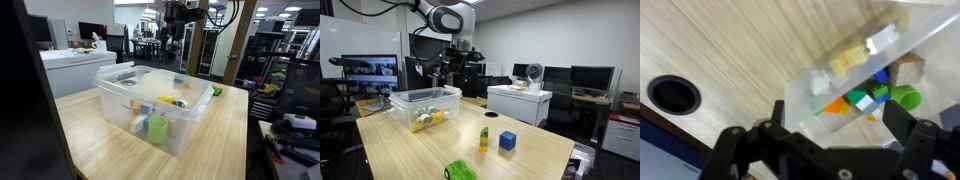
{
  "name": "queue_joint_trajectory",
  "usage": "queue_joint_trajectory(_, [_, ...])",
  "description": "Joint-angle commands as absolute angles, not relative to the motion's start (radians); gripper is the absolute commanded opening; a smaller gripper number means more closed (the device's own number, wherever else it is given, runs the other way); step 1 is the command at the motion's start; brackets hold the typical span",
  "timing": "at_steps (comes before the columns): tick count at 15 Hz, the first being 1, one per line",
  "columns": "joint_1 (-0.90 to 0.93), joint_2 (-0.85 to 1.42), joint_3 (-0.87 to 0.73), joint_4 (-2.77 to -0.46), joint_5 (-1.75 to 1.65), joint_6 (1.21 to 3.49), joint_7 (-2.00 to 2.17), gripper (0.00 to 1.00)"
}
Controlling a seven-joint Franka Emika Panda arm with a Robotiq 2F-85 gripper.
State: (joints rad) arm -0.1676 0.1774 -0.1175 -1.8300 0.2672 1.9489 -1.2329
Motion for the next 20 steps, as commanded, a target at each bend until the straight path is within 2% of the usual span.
queue_joint_trajectory(1, [-0.209,0.277,-0.155,-1.751,0.191,2.033,-1.144,1.00])
queue_joint_trajectory(6, [-0.250,0.383,-0.204,-1.747,-0.010,2.114,-1.013,1.00])
queue_joint_trajectory(12, [-0.277,0.477,-0.213,-1.761,-0.216,2.096,-1.007,1.00])
queue_joint_trajectory(20, [-0.300,0.546,-0.201,-1.772,-0.287,2.109,-1.006,1.00])
